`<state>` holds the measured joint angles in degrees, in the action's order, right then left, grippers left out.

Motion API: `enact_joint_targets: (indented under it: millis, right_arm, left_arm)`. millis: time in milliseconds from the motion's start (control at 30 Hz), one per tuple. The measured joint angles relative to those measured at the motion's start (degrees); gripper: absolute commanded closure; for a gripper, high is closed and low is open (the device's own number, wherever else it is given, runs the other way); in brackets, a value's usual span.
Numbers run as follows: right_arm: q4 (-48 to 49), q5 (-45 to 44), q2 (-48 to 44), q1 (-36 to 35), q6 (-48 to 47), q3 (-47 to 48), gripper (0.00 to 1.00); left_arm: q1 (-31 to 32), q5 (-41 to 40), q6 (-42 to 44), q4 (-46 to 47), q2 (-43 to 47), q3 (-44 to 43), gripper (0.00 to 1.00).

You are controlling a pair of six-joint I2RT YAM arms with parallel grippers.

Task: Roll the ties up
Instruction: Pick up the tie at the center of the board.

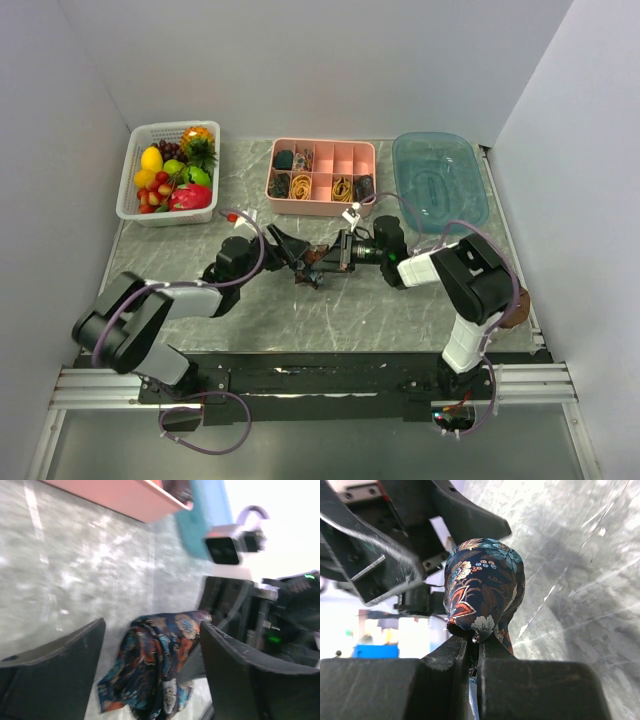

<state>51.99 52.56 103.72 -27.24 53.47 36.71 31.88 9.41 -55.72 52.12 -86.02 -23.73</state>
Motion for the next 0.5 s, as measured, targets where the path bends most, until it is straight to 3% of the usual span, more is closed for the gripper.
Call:
enact_joint_targets:
  millis: [233,500]
  right_arm:
    - [-15.1,-2.5,-5.7,0.0,-8.1,4.9,1.0]
    - [-22.9,-3.9,-8.2,0.0,-11.4,7.5,1.0]
  left_arm:
    - [-0.4,-8.4,5.7,-17.9,8.5,-4.5,0.12]
    - [-2.1,-9.6,6.5,-22.1,12.9,-3.7,0.16]
